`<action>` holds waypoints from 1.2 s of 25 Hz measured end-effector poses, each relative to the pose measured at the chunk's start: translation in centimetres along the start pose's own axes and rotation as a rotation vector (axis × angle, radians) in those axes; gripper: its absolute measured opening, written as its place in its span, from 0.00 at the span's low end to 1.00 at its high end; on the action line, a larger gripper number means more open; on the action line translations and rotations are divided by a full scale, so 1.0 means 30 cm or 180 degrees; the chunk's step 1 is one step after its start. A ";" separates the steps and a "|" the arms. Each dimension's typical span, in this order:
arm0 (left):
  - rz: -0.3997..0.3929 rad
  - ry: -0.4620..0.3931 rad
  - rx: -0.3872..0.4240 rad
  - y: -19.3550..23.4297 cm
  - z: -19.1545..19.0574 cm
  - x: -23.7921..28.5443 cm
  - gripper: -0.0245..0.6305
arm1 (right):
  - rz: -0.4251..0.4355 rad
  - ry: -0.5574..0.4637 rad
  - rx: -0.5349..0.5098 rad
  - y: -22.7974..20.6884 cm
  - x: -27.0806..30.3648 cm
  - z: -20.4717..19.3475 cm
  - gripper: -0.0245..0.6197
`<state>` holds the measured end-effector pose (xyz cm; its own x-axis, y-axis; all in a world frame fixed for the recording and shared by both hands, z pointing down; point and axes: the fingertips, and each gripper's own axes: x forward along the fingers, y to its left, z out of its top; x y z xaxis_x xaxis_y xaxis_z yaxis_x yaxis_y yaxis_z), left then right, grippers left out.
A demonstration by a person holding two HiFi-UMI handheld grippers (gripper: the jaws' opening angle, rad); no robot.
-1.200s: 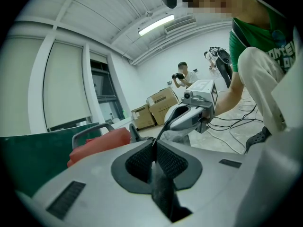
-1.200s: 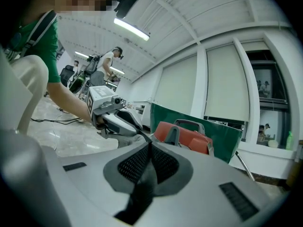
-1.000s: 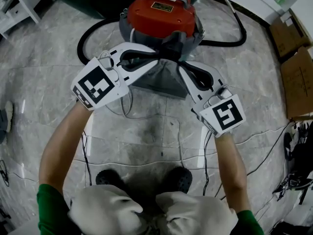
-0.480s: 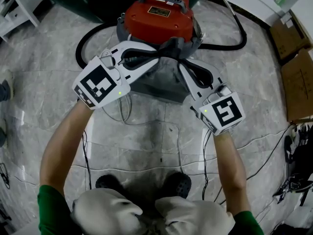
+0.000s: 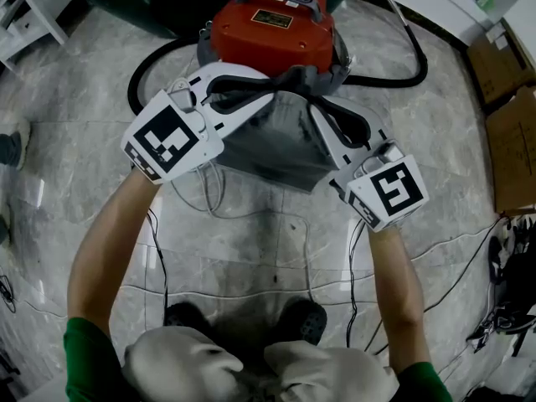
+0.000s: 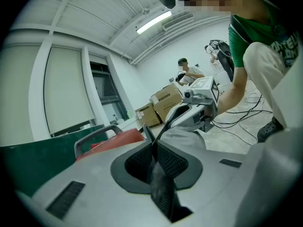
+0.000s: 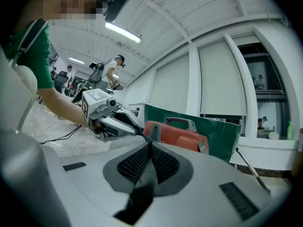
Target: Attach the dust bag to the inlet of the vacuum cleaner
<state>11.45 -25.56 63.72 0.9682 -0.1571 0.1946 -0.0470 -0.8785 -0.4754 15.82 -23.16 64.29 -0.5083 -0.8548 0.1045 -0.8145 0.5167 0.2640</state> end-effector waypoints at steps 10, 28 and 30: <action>0.0146 0.0015 -0.0154 0.013 -0.023 0.015 0.09 | 0.0041 -0.0020 0.0069 -0.020 0.016 -0.022 0.08; 0.0319 0.0119 -0.0105 0.010 -0.029 0.012 0.09 | -0.0196 0.0077 -0.0024 -0.015 0.011 -0.024 0.08; 0.0317 0.0152 -0.0076 0.006 -0.027 0.010 0.09 | -0.0255 0.0063 -0.0048 -0.015 0.003 -0.019 0.08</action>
<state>11.54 -26.11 64.39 0.9457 -0.2649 0.1886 -0.1486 -0.8679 -0.4740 16.29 -23.49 64.72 -0.4359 -0.8942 0.1015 -0.8479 0.4459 0.2868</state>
